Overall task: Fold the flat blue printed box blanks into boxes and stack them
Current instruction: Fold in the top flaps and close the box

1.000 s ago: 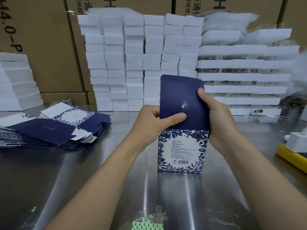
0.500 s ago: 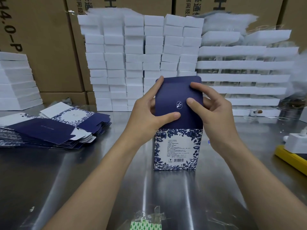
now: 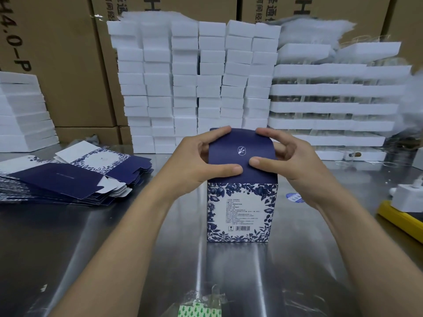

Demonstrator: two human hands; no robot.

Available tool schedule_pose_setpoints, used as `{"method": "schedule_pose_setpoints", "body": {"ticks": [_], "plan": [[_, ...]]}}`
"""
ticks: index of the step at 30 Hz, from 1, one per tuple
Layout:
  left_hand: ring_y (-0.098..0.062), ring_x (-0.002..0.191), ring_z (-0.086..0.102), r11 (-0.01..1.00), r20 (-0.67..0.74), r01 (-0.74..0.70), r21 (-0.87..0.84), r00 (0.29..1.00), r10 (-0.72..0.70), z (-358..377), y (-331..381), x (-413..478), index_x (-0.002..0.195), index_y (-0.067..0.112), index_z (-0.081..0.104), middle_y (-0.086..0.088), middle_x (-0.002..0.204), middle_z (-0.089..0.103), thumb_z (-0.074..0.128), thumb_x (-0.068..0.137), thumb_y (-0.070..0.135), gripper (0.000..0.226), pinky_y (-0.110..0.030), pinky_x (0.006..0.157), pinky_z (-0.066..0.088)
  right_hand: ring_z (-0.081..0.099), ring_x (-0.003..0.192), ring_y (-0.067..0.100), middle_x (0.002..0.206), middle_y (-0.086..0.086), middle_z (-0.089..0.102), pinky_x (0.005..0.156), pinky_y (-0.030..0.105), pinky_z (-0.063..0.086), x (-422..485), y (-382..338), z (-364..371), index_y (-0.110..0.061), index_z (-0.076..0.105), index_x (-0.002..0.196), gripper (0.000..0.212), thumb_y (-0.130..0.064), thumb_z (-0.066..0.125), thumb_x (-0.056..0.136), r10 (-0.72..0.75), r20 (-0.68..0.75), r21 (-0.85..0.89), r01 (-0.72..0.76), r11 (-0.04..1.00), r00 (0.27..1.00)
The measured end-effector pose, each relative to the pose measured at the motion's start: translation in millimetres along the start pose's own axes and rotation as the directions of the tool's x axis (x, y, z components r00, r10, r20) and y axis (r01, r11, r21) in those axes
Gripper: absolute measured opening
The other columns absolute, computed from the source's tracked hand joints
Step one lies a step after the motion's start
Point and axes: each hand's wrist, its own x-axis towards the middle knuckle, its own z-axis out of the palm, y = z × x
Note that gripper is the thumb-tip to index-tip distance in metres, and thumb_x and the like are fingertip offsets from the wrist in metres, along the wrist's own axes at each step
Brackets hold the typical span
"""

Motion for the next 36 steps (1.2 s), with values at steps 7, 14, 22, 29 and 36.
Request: {"method": "schedule_pose_setpoints", "body": {"ticks": [7, 14, 22, 29, 36], "plan": [[-0.006, 0.118, 0.071, 0.995, 0.049, 0.023, 0.098, 0.998, -0.028, -7.3, -2.4, -0.4, 0.157, 0.033, 0.049, 0.019, 0.128, 0.074, 0.099, 0.072, 0.018, 0.1, -0.022, 0.096, 0.057, 0.077, 0.107, 0.025, 0.121, 0.003, 0.078, 0.08, 0.026, 0.061, -1.8, 0.5, -2.3, -0.026, 0.057, 0.144, 0.082, -0.009, 0.09, 0.071, -0.004, 0.086, -0.081, 0.011, 0.997, 0.996], [0.002, 0.12, 0.066, 0.972, 0.036, 0.07, 0.224, 0.996, -0.08, -12.6, -6.3, -0.1, 0.148, 0.035, 0.058, 0.023, 0.127, 0.073, 0.102, 0.066, 0.027, 0.094, -0.017, 0.096, 0.056, 0.076, 0.107, 0.016, 0.118, -0.001, 0.079, 0.083, 0.021, 0.059, -0.1, 4.8, -4.8, -0.021, 0.06, 0.14, 0.078, -0.015, 0.092, 0.068, 0.024, 0.095, -0.141, -0.01, 0.99, 0.995], [0.011, 0.136, 0.04, 0.894, 0.009, 0.161, 0.418, 0.983, -0.181, -17.1, -16.1, -3.2, 0.138, 0.058, 0.059, 0.024, 0.149, 0.039, 0.08, 0.066, 0.076, 0.076, -0.024, 0.11, 0.037, 0.054, 0.129, -0.01, 0.133, -0.026, 0.066, 0.105, 0.023, 0.041, -1.1, 15.3, -5.7, -0.05, 0.067, 0.126, 0.055, -0.064, 0.083, 0.074, 0.103, 0.082, -0.455, -0.055, 0.889, 0.991], [0.001, 0.131, 0.05, 0.808, -0.139, -0.08, 0.584, 0.97, 0.197, -2.1, -35.0, 3.3, 0.111, 0.041, 0.082, 0.025, 0.13, 0.066, 0.079, 0.09, 0.048, 0.022, -0.031, 0.113, 0.039, 0.046, 0.134, -0.009, 0.131, -0.027, 0.059, 0.11, 0.016, 0.034, 2.3, 36.1, 8.5, -0.041, 0.078, 0.109, 0.014, -0.041, 0.073, 0.096, -0.223, -0.066, -0.694, 0.116, 0.711, 0.973], [0.008, 0.107, 0.067, 0.784, -0.117, -0.109, 0.612, 0.967, 0.225, -0.6, -40.3, 1.2, 0.106, 0.044, 0.082, 0.033, 0.105, 0.075, 0.077, 0.086, 0.057, 0.024, -0.034, 0.098, 0.055, 0.063, 0.105, -0.013, 0.102, -0.038, 0.069, 0.089, 0.004, 0.041, 1.9, 44.1, 12.7, -0.036, 0.077, 0.109, 0.016, -0.035, 0.079, 0.093, -0.286, 0.036, -0.726, 0.222, 0.651, 0.958]]}}
